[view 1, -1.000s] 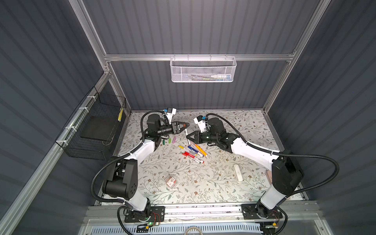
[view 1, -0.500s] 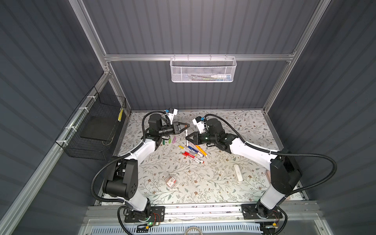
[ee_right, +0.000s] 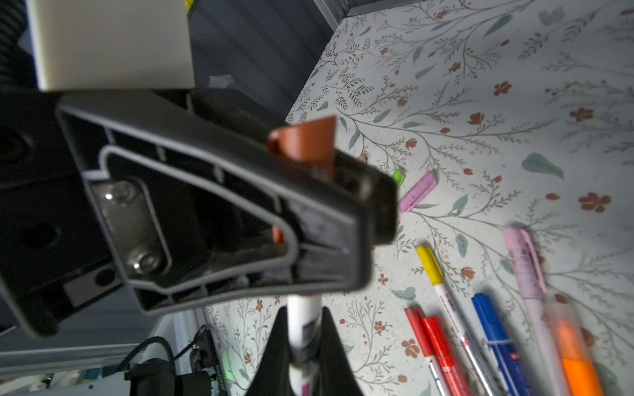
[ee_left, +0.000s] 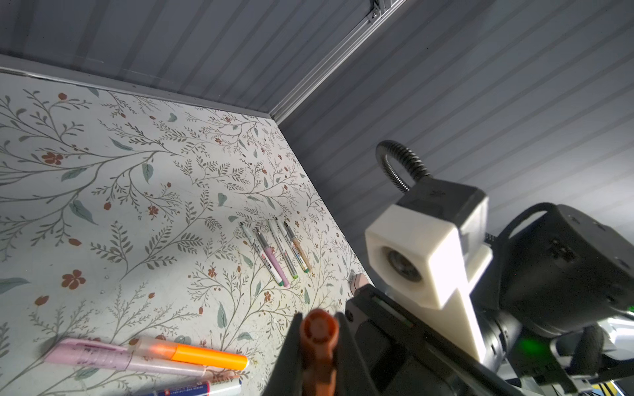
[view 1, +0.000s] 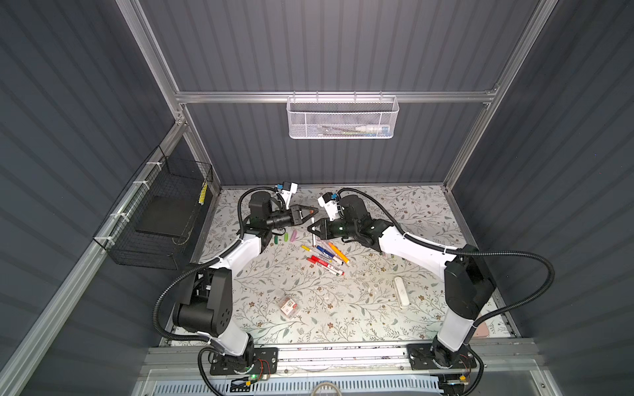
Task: Open the pen caps
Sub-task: 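Pull the right gripper away from the left, drawing the marker out of its cap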
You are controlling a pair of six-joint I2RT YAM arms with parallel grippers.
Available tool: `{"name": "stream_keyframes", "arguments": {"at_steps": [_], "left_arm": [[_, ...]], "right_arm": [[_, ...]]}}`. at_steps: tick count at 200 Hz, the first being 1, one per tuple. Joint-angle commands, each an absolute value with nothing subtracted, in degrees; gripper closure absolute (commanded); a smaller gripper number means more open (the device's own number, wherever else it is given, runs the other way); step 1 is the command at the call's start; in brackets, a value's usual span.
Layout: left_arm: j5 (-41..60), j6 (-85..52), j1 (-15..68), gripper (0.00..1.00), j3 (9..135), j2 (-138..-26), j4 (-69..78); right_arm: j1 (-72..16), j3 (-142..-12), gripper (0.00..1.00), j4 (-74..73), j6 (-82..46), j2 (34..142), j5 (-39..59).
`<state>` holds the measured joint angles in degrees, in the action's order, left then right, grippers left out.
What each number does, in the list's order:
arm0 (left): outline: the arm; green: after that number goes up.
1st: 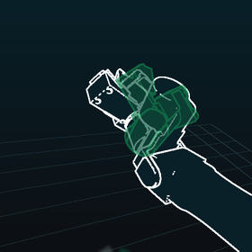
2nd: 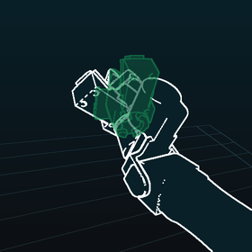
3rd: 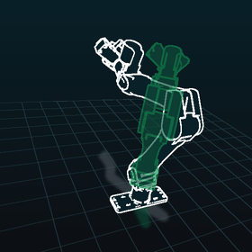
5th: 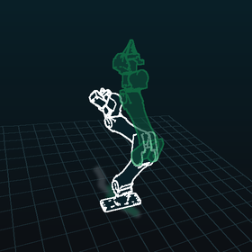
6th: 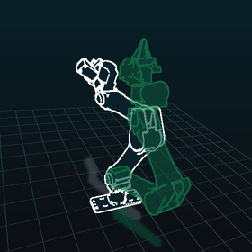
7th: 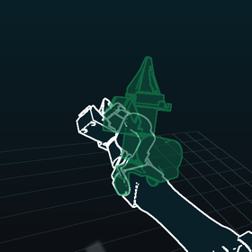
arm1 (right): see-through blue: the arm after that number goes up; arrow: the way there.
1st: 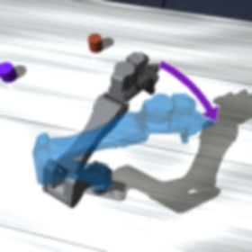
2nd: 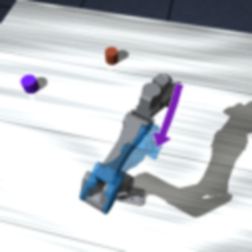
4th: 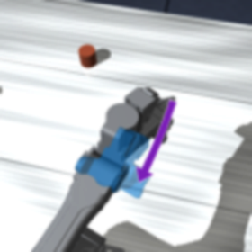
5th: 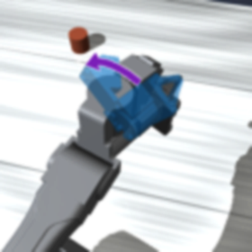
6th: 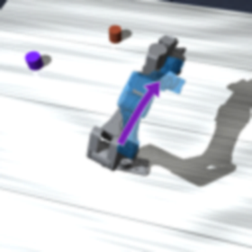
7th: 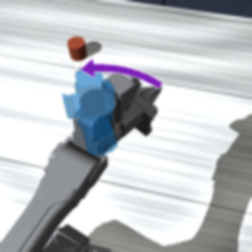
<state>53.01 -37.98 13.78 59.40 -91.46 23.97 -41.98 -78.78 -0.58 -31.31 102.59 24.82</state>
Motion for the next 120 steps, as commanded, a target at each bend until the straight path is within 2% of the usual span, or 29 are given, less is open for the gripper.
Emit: {"name": "stream_keyframes", "arguments": {"at_steps": [1, 70, 120], "left_arm": [[52.39, -35.71, 13.23, 1.00, 60.40, -90.88, 22.28], [51.76, -36.18, 12.06, 1.00, 61.17, -91.16, 22.15], [51.38, -35.31, 11.06, 1.00, 61.32, -91.49, 21.79]], "right_arm": [[-42.24, -78.59, 1.00, 1.21, -31.92, 102.46, 23.51], [-49.66, -66.07, 1.00, -4.86, -35.90, 100.66, 22.51], [-51.07, -59.62, 1.00, -7.58, -37.90, 98.08, 20.36]]}}
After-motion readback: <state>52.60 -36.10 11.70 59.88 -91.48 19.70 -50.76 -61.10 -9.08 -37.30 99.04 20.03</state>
